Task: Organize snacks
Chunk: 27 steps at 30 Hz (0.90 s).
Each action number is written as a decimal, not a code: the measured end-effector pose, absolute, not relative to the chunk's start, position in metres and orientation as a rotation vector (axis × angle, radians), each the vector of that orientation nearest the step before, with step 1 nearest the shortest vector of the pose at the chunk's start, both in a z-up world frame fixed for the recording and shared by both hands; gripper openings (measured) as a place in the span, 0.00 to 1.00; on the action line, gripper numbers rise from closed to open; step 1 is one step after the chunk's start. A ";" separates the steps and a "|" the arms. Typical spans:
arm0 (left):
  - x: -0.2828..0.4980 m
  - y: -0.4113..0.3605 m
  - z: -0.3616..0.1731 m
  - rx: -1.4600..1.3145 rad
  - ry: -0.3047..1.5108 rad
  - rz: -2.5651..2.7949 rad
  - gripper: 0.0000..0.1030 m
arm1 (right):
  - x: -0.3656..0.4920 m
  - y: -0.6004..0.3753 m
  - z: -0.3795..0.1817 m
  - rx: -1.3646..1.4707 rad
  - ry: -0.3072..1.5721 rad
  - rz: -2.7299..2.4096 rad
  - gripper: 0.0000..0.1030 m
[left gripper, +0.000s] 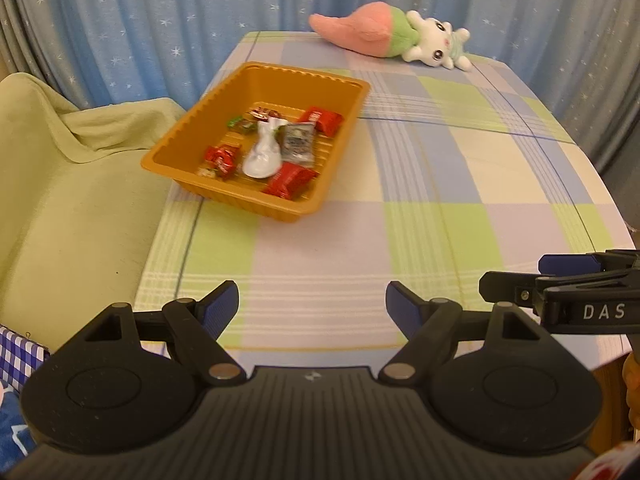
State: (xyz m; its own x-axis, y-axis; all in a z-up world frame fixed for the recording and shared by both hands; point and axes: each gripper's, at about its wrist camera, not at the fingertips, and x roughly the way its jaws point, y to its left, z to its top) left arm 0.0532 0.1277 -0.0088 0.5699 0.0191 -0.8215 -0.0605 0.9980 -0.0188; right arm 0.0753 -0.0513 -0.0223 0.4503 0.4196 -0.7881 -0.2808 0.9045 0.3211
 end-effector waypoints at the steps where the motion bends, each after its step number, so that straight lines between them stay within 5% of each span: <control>1: 0.051 0.124 -0.009 -0.045 0.964 0.043 0.77 | 0.072 -0.055 -0.023 0.152 1.017 0.431 0.83; 27: 0.023 0.072 -0.007 -0.014 0.955 0.000 0.77 | 0.034 -0.107 -0.025 0.179 1.012 0.378 0.83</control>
State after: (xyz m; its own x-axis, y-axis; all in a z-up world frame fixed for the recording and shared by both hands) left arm 0.0235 0.0716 -0.0070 0.5779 -0.0059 -0.8161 -0.0063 0.9999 -0.0117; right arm 0.0343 -0.1071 -0.0254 0.4730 0.3886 -0.7907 -0.2245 0.9210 0.3183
